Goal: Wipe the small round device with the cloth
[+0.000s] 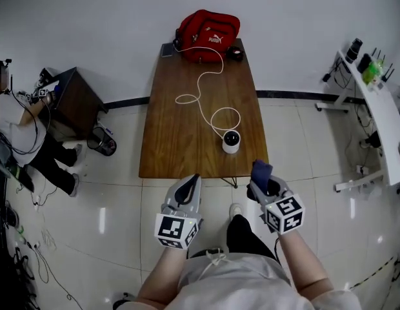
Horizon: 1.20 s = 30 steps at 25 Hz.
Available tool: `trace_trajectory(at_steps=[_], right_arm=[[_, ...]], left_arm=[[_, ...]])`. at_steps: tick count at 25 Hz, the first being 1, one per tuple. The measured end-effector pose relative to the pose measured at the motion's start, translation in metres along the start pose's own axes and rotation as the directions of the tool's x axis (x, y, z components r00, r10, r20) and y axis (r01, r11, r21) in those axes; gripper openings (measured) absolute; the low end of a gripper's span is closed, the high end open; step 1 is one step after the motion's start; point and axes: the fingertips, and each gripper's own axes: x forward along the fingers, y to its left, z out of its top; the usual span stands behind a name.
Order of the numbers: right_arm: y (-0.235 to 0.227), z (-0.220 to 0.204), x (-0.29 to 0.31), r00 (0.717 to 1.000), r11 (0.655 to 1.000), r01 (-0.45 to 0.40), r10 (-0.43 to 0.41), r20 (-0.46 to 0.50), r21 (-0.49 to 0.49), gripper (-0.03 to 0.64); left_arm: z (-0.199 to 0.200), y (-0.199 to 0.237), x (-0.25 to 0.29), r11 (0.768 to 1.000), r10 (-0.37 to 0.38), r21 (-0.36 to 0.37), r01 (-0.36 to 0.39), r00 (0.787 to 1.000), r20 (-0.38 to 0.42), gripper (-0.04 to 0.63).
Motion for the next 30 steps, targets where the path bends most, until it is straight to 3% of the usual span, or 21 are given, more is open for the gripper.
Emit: trace_trajectory(at_steps=[5,11,19,24,30], right_arm=[[0.035,-0.005,-0.037,0.999,1.000,0.008,-0.007,0.042,-0.027,0.114],[0.050,-0.019,-0.063,0.998,0.998,-0.051,0.053,0.041,-0.041,0.114],[0.052,-0.033,-0.089,0.994,0.992,-0.099,0.102,0.039,-0.081,0.112],[0.052,-0.024,-0.104,0.990,0.990,-0.074,0.088,0.112,-0.119,0.110],[0.050,-0.030,-0.108,0.993,0.992,-0.067,0.077,0.092,-0.108,0.110]], left_arm=[[0.002,-0.021,-0.032,1.000,-0.003,0.030,0.002,1.000,0.006,0.006],[0.006,-0.052,-0.040,1.000,0.009,0.018,-0.010,1.000,0.021,0.006],[-0.011,-0.094,-0.048,0.999,0.035,-0.019,-0.035,0.999,-0.010,0.006],[-0.018,-0.100,-0.053,0.999,0.044,-0.021,-0.045,0.998,-0.035,0.006],[-0.019,-0.105,-0.055,0.999,0.045,-0.009,-0.045,0.998,-0.042,0.006]])
